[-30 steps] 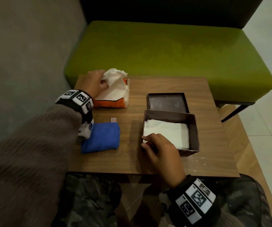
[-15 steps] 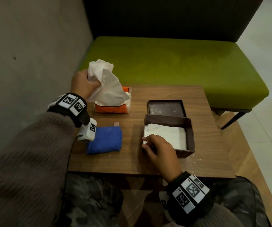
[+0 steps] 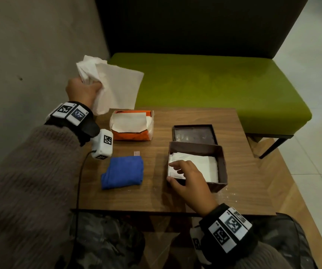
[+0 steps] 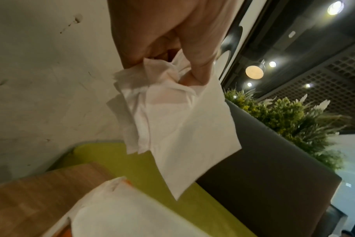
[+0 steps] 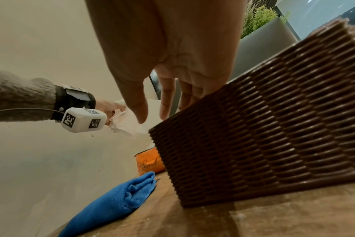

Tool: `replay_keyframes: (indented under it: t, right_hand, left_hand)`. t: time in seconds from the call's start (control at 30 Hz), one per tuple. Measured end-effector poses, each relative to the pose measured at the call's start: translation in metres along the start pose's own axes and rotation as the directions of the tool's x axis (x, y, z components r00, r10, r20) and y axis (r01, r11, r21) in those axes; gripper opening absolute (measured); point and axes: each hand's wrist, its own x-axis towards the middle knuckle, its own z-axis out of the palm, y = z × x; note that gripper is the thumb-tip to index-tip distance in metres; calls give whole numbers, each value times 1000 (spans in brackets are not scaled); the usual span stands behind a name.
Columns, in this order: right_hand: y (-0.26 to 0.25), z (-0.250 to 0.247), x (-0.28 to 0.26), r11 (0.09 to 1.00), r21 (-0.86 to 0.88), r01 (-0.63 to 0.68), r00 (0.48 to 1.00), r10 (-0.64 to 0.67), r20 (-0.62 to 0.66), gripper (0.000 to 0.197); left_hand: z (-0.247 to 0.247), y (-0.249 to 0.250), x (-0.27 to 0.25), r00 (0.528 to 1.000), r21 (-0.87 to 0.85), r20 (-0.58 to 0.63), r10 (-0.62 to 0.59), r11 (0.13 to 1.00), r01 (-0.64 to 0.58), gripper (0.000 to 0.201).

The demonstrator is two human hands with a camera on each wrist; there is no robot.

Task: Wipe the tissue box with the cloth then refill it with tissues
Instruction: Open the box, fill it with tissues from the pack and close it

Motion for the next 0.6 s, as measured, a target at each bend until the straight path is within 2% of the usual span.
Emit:
replay_keyframes:
  t: [0.07,0.13,0.23,0.3,0.4,0.43,0.47,0.5,0.53,0.57,0.6]
  right_hand:
    - [-1,-2,0,1000,28,8,1000,-8,-27,40]
    - [-3,-3,0,998,56,34,997,-30,-69,43]
    - [-9,-12,0,988,129,82,986,-62,-152,42]
    - [-19,-20,-3,966,246,83,981,-36,-189,45]
    - [-34,-31,-12,868,497,11,988,67,-139,58]
    - [-37,-33,-15,835,551,-18,989,97,-114,62]
    - [-39,-34,-17,810,584,-56,988,129,-85,70]
    - [-39,-34,-19,788,607,-101,985,166,-51,83]
    - [-38,-34,-20,767,624,-151,978,206,-16,96]
    - [-37,-34,-22,748,635,-192,971,239,13,106]
    - [-36,-34,-24,733,642,-226,964,265,37,113]
  left_hand:
    - [-6,3,4,999,-100,-17,-40,994,38,35]
    - [-13,7,7,996,-275,28,-88,957,93,34]
    - [-27,13,-8,961,-430,253,-112,877,216,18]
    - [-34,14,-32,893,-455,444,-69,842,291,15]
    - [-40,12,-84,787,-481,617,-27,778,404,31]
    - [-40,9,-103,754,-489,657,-28,745,454,29]
    - [-39,7,-123,721,-500,693,-13,712,494,13]
    - [-37,5,-142,690,-505,724,0,681,530,18]
    - [-33,-1,-158,654,-489,757,-3,662,568,41]
    - [-29,-7,-173,620,-461,784,-12,659,595,52]
    - [-25,-10,-188,594,-431,804,-19,669,606,47]
